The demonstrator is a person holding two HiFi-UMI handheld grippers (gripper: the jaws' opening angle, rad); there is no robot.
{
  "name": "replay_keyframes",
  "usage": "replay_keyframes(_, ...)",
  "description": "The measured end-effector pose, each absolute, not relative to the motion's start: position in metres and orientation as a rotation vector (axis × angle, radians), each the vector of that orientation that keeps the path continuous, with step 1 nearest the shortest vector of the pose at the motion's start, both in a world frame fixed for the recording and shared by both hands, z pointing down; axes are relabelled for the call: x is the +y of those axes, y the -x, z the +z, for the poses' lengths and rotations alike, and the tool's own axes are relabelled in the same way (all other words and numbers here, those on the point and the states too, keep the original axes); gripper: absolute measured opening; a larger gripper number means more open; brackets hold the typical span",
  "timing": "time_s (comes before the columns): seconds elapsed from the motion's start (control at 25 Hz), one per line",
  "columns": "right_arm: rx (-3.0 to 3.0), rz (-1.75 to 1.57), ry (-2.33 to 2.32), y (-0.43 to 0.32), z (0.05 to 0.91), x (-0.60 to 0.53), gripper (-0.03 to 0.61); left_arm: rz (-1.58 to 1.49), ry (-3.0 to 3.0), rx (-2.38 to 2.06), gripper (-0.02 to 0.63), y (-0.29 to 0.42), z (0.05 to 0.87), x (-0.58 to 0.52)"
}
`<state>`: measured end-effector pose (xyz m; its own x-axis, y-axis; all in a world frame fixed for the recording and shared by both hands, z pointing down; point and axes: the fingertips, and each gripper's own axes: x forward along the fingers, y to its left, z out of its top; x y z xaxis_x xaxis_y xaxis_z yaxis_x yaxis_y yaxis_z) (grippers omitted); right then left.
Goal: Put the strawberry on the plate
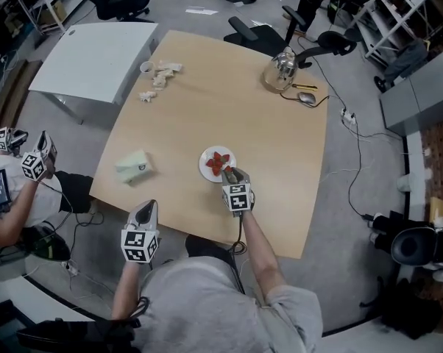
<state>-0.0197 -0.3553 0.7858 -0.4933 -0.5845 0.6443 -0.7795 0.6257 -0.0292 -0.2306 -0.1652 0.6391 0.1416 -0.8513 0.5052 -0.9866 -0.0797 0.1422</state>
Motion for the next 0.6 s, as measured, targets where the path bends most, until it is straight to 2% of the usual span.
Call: replay_keyframes(0.6,-2.228,0.431,-0.996,0.030,0.805,-0.361,0.141,0.404,-1.947,-1.791,0.018,0.237,0.637,-0.168)
